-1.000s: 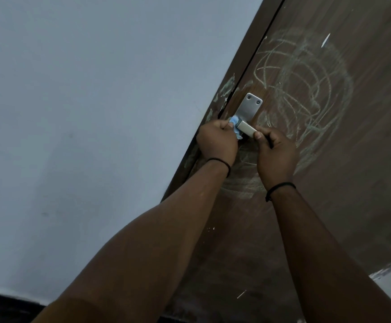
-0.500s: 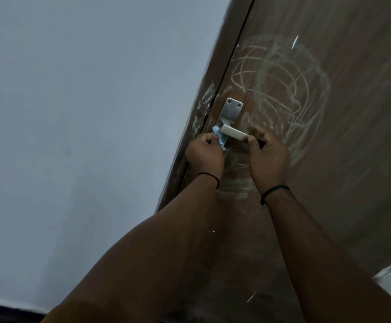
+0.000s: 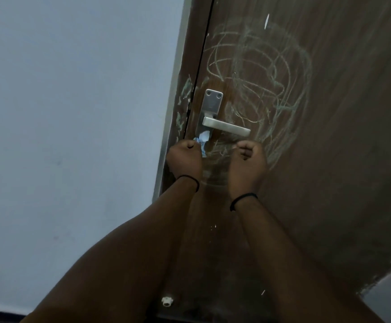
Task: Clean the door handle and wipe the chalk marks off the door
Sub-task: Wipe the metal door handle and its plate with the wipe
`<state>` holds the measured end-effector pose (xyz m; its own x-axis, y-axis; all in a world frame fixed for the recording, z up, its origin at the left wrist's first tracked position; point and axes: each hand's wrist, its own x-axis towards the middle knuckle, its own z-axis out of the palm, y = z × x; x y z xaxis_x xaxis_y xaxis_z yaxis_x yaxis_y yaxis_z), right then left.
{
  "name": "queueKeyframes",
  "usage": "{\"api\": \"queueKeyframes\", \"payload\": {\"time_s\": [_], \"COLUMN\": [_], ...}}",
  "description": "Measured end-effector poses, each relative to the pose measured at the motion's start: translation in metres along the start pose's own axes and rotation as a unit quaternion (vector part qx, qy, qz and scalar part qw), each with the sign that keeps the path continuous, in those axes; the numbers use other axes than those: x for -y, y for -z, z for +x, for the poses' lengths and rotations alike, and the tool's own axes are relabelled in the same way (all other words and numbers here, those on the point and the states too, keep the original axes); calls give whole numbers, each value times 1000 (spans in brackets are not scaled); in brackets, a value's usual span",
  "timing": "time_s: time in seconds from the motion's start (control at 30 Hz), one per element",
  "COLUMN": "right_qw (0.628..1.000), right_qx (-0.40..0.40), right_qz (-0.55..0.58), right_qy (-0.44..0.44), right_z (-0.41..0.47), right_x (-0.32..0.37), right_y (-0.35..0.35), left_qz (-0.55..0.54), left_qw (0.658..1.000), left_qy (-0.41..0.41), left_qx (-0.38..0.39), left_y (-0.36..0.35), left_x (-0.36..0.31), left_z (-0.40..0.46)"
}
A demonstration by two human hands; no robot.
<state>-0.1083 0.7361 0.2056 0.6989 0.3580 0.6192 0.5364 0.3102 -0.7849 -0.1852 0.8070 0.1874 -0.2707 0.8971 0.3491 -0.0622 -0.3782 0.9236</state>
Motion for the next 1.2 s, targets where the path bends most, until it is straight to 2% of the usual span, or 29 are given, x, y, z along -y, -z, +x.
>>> {"api": "queueKeyframes", "payload": {"time_s": [0.13,0.2,0.33,0.47,0.77,0.9,1.1,1.2], "right_qw": [990,987,988,986,977,973,966,963], "right_qx": [118,119,76,89,107,128,140,121], "right_qz": [8,29,61,62,109,112,130,138], "right_qy": [-74,-100,-117,-124,-145,-154,-174,-196], "right_z": [-8,-8,-7,-6,-1,-7,-8,-6], "right_x": [-4,-4,-8,-12,-10,-12,-13,-16], "right_y": [-35,-48,-53,-49,-51,-54,-53,-49], "left_qz": [-82,-108,-69,-34,53,80,45,61], "left_qw": [994,990,995,995,987,993,998,994], "left_qy": [76,87,34,-12,-145,-89,37,53], "left_qx": [16,-17,-62,-95,-35,-16,34,67], "left_y": [1,2,0,-4,1,8,10,10], "left_x": [-6,-11,-21,-32,-43,-24,-28,-33], "left_z": [7,12,15,17,25,14,3,0]}}
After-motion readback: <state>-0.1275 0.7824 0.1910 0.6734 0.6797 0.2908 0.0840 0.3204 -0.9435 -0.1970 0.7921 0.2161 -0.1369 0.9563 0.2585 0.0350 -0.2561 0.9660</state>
